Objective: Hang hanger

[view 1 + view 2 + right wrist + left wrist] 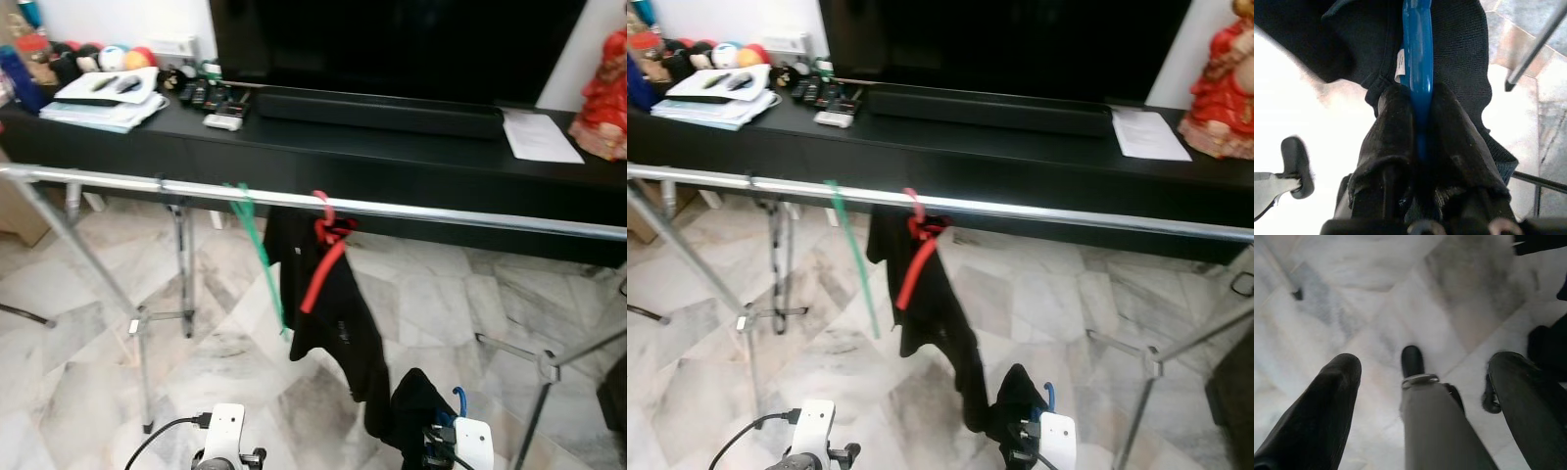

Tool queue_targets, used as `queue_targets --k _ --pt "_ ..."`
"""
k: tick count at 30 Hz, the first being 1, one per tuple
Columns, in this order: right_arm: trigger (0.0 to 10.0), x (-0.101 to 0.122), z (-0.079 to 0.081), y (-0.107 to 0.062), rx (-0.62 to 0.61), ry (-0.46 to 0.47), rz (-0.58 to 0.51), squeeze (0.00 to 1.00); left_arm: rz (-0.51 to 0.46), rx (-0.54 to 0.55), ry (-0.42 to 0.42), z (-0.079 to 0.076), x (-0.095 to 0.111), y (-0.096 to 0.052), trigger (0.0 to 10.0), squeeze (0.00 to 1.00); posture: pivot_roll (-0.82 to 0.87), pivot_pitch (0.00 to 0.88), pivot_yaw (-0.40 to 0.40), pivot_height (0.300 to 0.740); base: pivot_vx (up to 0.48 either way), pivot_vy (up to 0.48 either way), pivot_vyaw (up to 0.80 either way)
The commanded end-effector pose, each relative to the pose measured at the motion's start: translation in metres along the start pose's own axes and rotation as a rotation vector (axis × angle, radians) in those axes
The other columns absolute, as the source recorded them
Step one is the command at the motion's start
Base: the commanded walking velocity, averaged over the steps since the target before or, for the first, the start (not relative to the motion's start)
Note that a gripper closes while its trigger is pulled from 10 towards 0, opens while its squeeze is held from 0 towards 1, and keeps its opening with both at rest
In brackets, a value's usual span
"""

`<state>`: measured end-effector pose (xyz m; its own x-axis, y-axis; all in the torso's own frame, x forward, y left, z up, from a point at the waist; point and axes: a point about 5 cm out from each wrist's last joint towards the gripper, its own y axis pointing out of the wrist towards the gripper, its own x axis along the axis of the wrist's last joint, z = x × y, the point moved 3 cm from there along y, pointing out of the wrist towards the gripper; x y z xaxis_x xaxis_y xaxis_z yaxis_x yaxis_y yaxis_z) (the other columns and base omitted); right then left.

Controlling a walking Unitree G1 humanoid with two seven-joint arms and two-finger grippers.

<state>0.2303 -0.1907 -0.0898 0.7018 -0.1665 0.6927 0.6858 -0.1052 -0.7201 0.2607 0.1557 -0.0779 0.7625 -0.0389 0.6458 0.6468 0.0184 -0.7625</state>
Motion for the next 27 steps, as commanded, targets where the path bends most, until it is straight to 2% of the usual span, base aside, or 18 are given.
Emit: queue_targets --k 1,12,27 --pt "10.0 -0.012 0.001 -0.003 -0.001 -0.017 0.029 0.0 0.052 -0.002 0.004 0.002 -0.015 -0.001 10.0 0.0 0.05 0.136 -0.017 0.74 0.0 0.36 0.0" --pt "10.0 -0.017 -0.009 -0.004 -0.052 -0.032 0.045 0.0 0.049 -0.004 0.006 0.002 -0.014 -0.001 10.0 0.0 0.06 0.133 -0.014 0.74 0.0 0.36 0.0" --pt "10.0 -0.015 -0.01 -0.004 -0.066 -0.015 0.043 0.0 0.043 0.003 -0.002 0.004 -0.012 -0.001 10.0 0.0 0.07 0.154 -0.012 0.74 0.0 0.359 0.0"
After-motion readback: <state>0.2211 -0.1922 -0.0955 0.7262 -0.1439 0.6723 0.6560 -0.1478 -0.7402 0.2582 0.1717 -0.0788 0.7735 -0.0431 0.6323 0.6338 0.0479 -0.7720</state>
